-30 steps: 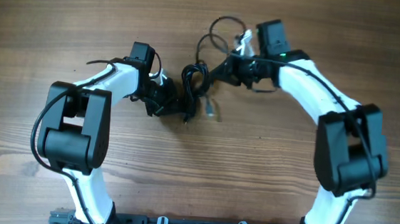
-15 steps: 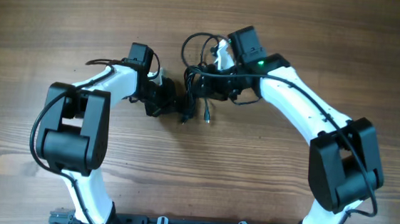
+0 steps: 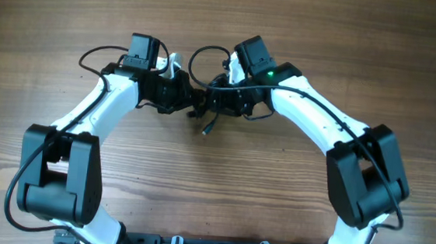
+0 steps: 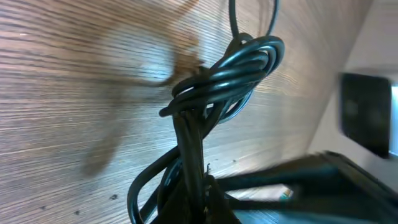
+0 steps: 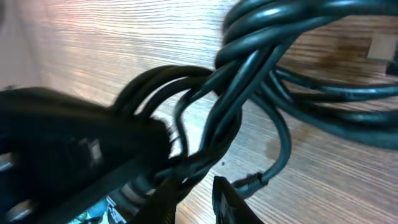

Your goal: Untangle cables

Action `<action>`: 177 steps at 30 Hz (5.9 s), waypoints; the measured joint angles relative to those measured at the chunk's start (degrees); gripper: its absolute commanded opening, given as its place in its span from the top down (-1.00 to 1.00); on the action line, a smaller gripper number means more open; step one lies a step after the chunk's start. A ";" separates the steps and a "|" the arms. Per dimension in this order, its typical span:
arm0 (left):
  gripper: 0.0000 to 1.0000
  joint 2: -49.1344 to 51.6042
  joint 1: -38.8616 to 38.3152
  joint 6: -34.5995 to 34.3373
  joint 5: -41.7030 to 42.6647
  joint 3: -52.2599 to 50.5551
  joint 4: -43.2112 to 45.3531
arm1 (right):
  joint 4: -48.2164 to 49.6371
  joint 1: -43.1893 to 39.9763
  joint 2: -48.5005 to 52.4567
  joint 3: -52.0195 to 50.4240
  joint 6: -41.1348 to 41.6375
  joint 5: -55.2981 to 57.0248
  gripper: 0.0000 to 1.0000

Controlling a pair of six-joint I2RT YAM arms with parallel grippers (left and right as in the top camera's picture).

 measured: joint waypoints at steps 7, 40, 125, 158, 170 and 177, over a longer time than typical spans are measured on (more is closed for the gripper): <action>0.92 0.00 1.29 0.04 7.02 0.00 2.99 | 1.86 -0.90 0.87 0.00 2.49 -0.09 0.48; 0.92 0.00 6.86 -9.60 21.68 -0.52 10.71 | 6.58 -5.42 1.38 -0.07 2.99 -10.84 0.91; 0.92 6.16 3.56 -21.09 37.33 5.33 29.53 | 7.85 -10.54 -7.41 -0.46 10.27 -12.31 0.35; 0.92 6.27 5.07 -15.85 33.07 5.68 17.00 | 7.54 -15.78 -4.90 -0.46 1.33 -21.31 0.91; 0.44 12.24 -2.82 -0.39 18.21 5.60 1.79 | -6.19 -17.99 -8.09 -0.50 -6.69 -5.55 0.92; -0.39 14.58 -1.22 0.63 2.25 6.10 -4.68 | -7.56 -17.99 -8.09 -0.50 -8.61 -2.51 0.89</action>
